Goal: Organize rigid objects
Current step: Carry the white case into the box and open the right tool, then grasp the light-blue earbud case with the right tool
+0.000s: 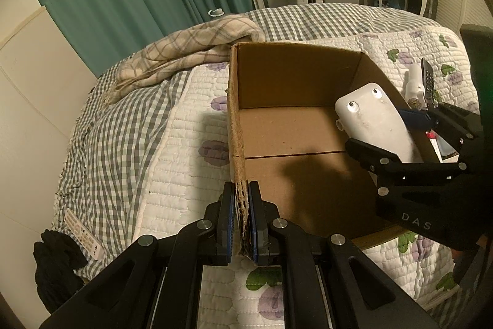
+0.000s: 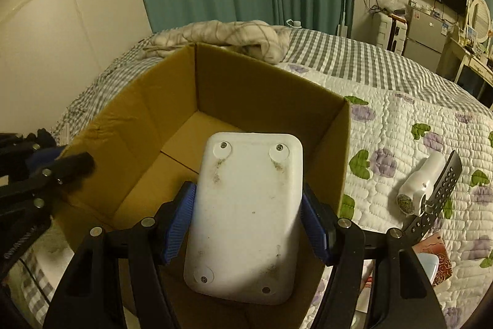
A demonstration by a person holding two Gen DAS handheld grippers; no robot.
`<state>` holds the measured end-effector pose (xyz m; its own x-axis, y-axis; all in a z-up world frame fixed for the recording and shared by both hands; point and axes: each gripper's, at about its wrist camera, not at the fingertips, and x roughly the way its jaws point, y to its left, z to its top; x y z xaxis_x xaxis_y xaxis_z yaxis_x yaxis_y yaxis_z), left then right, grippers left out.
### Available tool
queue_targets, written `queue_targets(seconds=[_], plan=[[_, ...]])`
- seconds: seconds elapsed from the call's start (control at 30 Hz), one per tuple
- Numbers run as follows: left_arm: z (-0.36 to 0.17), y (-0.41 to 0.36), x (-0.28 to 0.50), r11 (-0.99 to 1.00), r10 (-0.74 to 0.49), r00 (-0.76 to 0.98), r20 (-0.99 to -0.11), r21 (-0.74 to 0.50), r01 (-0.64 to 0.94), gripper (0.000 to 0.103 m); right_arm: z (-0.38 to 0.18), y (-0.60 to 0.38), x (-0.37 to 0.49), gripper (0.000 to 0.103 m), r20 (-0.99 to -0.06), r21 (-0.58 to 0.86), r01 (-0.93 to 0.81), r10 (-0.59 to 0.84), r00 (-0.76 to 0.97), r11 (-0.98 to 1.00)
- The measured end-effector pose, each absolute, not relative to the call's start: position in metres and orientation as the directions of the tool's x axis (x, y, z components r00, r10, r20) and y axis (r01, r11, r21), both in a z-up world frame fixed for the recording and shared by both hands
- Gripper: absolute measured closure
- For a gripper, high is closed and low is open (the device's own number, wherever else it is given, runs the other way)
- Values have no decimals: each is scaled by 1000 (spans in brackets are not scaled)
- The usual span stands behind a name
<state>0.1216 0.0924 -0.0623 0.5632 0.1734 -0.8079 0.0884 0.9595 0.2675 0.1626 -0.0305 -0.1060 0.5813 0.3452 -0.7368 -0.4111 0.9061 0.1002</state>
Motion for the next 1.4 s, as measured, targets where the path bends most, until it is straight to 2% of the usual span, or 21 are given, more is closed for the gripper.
queue_targets(seconds=[0.1, 0.13, 0.17, 0.23, 0.43, 0.6, 0.73, 0.97, 1.0, 1.07, 1.1, 1.4], plan=[[-63, 94, 122, 961, 169, 562, -810, 261, 88, 95, -104, -32, 161, 36, -736, 128, -418, 369, 568, 899], [-63, 95, 122, 961, 169, 561, -810, 261, 87, 95, -100, -33, 159, 31, -727, 134, -422, 378, 573, 897], [-63, 95, 122, 962, 167, 559, -812, 259, 88, 95, -94, -35, 156, 19, -713, 133, -419, 380, 589, 898], [-67, 94, 122, 962, 162, 552, -818, 254, 95, 95, -77, -44, 149, 11, -678, 119, -409, 375, 632, 905], [-66, 93, 120, 961, 168, 557, -813, 260, 90, 95, -30, -98, 135, 11, -628, 68, -348, 311, 713, 935], [-65, 93, 119, 962, 168, 557, -813, 259, 87, 95, -20, -150, 125, 11, -626, -62, -225, 138, 768, 972], [-65, 93, 118, 961, 173, 556, -813, 263, 85, 95, -43, -182, 121, 11, -660, -140, -149, 20, 751, 979], [-64, 92, 118, 959, 180, 552, -814, 270, 86, 95, -109, -193, 124, 11, -757, -164, -152, -26, 653, 975], [-64, 92, 118, 959, 180, 552, -814, 271, 86, 95, -119, -193, 125, 12, -771, -173, -163, -31, 636, 971], [-64, 92, 118, 958, 181, 552, -814, 272, 87, 95, -134, -191, 129, 24, -798, -179, -187, -31, 602, 966], [-64, 91, 118, 957, 183, 552, -814, 275, 88, 95, -143, -189, 131, 26, -811, -191, -196, -42, 584, 962], [-64, 91, 118, 958, 183, 550, -815, 274, 87, 95, -165, -184, 143, 31, -847, -214, -228, -64, 528, 950]])
